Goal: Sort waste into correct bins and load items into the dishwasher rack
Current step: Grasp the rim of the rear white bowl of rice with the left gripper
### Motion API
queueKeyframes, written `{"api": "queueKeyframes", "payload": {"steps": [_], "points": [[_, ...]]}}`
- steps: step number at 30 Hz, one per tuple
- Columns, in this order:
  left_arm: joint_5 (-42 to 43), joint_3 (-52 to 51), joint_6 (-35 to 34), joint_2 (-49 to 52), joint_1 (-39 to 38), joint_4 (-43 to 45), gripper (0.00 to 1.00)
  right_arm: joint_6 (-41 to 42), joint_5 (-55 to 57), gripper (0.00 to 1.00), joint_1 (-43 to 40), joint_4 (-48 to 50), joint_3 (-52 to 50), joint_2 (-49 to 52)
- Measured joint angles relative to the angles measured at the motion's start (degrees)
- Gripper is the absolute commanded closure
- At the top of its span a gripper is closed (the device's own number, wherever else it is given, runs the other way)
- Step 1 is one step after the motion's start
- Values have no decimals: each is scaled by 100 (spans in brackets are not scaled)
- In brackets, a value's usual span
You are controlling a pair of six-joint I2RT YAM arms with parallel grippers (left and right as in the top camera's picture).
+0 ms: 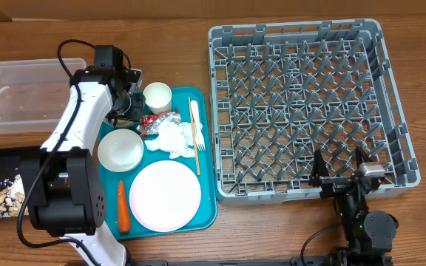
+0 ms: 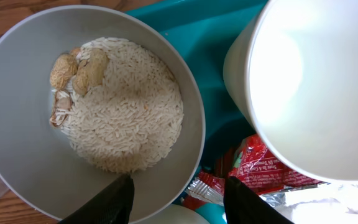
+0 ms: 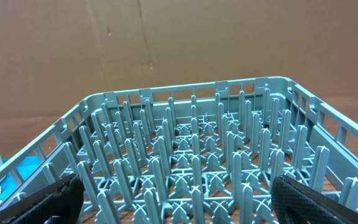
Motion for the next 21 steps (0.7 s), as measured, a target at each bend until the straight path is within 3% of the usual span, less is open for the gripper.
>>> {"api": "queueKeyframes", "payload": {"steps": [21], "points": [[-153, -46, 131, 170, 61, 72, 55, 0, -2, 0, 0, -4, 0, 0]]}}
